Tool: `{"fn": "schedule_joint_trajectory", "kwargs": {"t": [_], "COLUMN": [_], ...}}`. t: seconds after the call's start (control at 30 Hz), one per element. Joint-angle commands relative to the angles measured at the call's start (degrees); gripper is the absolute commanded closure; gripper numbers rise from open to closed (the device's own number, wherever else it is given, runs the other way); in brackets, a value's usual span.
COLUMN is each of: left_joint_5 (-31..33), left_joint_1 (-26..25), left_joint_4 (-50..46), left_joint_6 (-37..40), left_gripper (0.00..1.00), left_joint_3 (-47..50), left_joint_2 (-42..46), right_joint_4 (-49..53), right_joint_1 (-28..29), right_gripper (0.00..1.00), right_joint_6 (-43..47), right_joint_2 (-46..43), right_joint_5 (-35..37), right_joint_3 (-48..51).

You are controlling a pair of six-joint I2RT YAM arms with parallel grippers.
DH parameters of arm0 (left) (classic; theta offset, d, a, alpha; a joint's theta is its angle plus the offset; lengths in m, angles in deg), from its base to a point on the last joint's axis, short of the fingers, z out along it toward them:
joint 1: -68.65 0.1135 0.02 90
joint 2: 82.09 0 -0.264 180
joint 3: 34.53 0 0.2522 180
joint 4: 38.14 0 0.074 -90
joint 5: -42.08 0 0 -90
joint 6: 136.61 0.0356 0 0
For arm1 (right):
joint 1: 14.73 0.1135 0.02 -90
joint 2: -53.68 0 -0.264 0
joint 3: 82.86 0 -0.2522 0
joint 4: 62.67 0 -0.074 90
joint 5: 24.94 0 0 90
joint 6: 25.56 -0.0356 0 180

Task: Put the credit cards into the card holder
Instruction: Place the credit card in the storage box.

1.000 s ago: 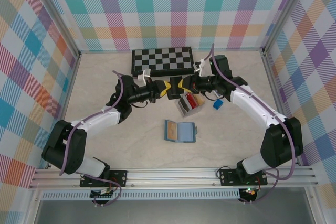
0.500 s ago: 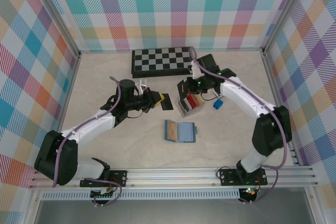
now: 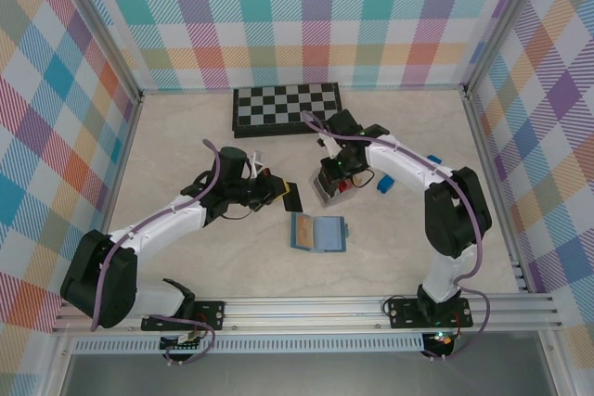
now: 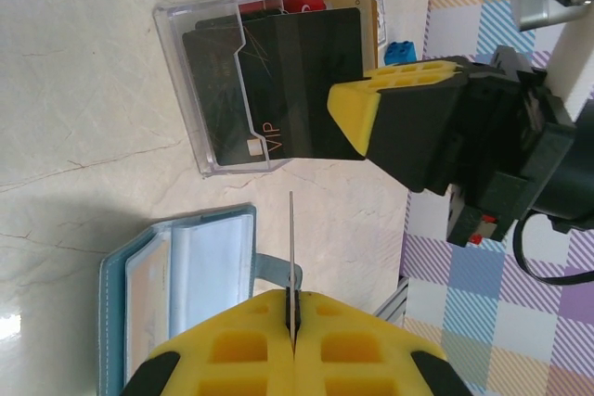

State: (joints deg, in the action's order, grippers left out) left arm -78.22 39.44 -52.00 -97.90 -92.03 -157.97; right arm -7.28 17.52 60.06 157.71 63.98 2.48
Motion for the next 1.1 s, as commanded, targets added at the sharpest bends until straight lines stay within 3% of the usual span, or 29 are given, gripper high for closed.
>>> {"fn": "schedule_joint_trajectory", "kwargs": {"t": [0.0,0.2,0.43,0.63,0.7,0.8,0.93,1.07], "left_joint_5": [0.29,0.50,-0.29,2.10,3.61,4.58,6.74,7.82], "left_joint_1": [-0.63,-0.92,-2.10,-7.04,-9.04,-12.05,-14.15,-14.22], "left_joint_4": [-0.93,-0.78,-1.33,-3.30,-4.26,-4.76,-3.77,-3.17], "left_joint_6": [1.21,1.27,2.34,4.17,5.39,7.06,7.71,7.80], "left_gripper": [1.00,1.00,1.00,1.00,1.00,1.00,1.00,1.00], "left_joint_3": [-1.11,-1.02,-2.28,-3.40,-3.69,-4.57,-4.85,-4.00], "left_joint_2": [0.83,0.68,-0.83,-2.57,-4.08,-7.80,-11.87,-13.51], "right_joint_4": [-0.24,-2.29,-0.31,0.76,1.83,2.72,-1.52,-3.31], "right_joint_1": [0.09,0.09,0.11,0.01,0.01,0.07,0.05,0.14], "right_gripper": [0.96,0.95,0.72,0.64,0.55,0.50,0.37,0.33], "right_joint_6": [1.51,0.68,-1.43,-8.92,-12.28,-17.43,-22.30,-22.96], "right_joint_2": [1.44,0.86,-0.29,-8.97,-11.38,-13.97,-18.13,-18.88], "right_joint_5": [-0.20,-0.13,1.23,2.72,1.44,-1.43,-8.14,-10.76], "right_joint_3": [-1.23,0.82,0.49,4.22,6.81,12.16,21.33,25.96]}}
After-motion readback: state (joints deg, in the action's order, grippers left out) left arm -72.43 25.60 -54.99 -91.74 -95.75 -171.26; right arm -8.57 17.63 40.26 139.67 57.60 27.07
